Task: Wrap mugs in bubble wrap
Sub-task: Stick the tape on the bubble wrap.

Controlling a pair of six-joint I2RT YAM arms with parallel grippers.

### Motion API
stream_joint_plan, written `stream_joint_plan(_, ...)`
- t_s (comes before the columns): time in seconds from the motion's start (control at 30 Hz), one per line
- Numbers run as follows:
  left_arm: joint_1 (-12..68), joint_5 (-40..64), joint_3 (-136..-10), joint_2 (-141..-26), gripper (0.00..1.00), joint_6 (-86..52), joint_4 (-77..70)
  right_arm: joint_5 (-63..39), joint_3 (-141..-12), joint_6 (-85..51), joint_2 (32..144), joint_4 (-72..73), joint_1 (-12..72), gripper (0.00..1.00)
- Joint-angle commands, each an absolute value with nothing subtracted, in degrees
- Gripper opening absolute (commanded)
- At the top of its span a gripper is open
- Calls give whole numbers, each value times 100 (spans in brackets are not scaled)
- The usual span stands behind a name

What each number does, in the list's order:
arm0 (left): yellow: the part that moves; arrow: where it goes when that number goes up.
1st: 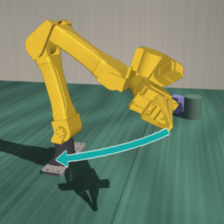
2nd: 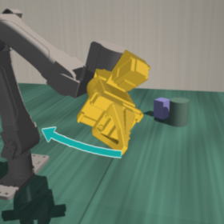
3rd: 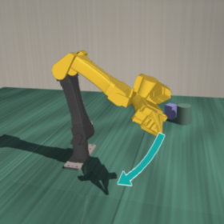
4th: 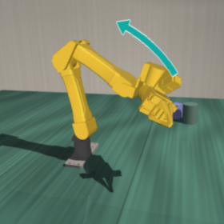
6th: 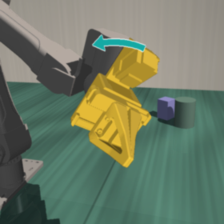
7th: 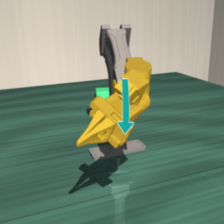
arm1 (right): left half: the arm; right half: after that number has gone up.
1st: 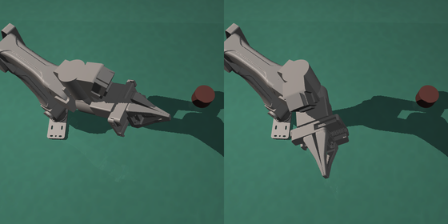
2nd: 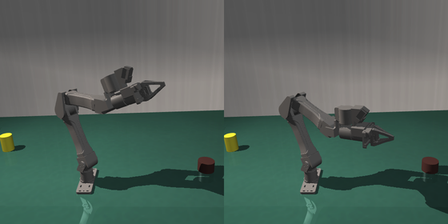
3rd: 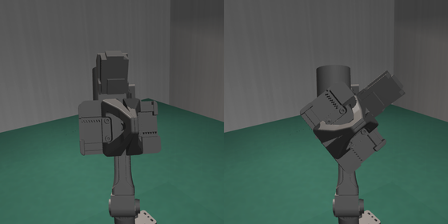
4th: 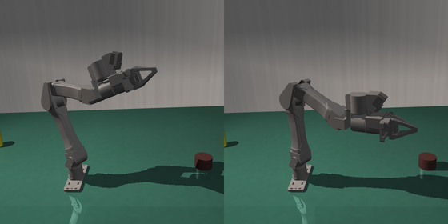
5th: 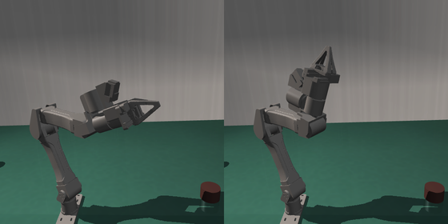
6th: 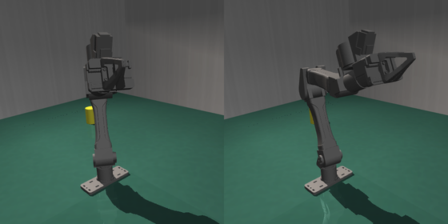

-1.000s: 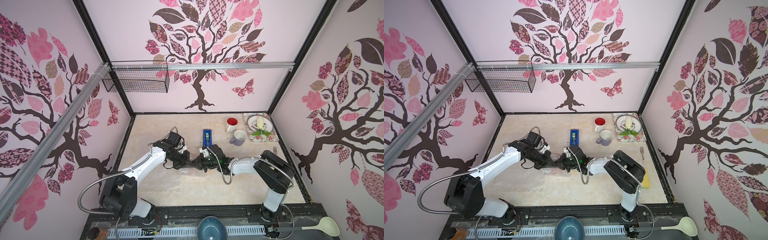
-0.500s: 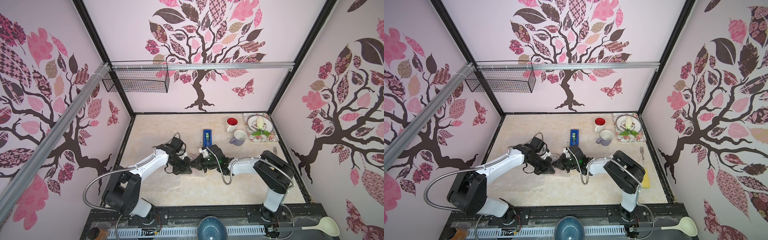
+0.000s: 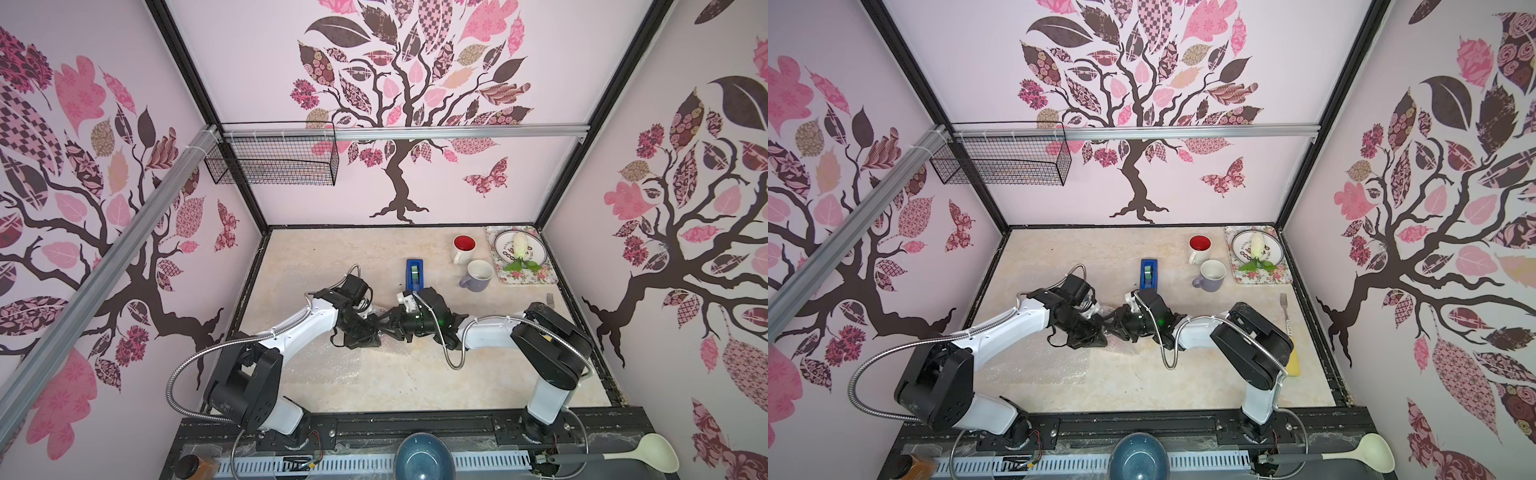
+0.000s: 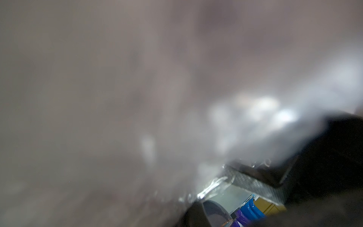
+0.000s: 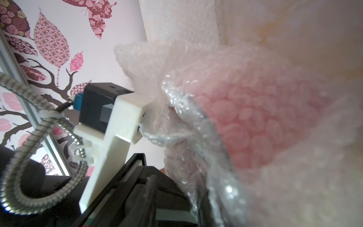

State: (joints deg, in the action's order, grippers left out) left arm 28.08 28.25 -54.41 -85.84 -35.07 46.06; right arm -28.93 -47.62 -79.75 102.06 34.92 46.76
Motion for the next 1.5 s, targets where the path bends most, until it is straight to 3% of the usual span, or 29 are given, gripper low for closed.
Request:
stream_joint_plan(0.0,2768,2450,-5375,-8749,0,-3700,4405,-2577,-4726,-8292,10158,2413,4653,43)
stream_joint_plan(0.53,2763,2505,-5546,-8851,0,-3648,4393,-2071,-5644,-7969,9685,-463,4650,60)
stream_joint_plan(0.77,2759,2538,-5590,-8914,0,-3643,4353,-2013,-5805,-8007,9401,-607,4606,79)
stream_joint_plan(1.07,2758,2697,-5842,-8938,0,-3631,4351,-2195,-6013,-8002,9501,-561,4504,86)
stream_joint_plan(1.47,2299,3442,-6085,-8035,0,-3599,4960,-2528,-6780,-7674,9862,-878,4332,93)
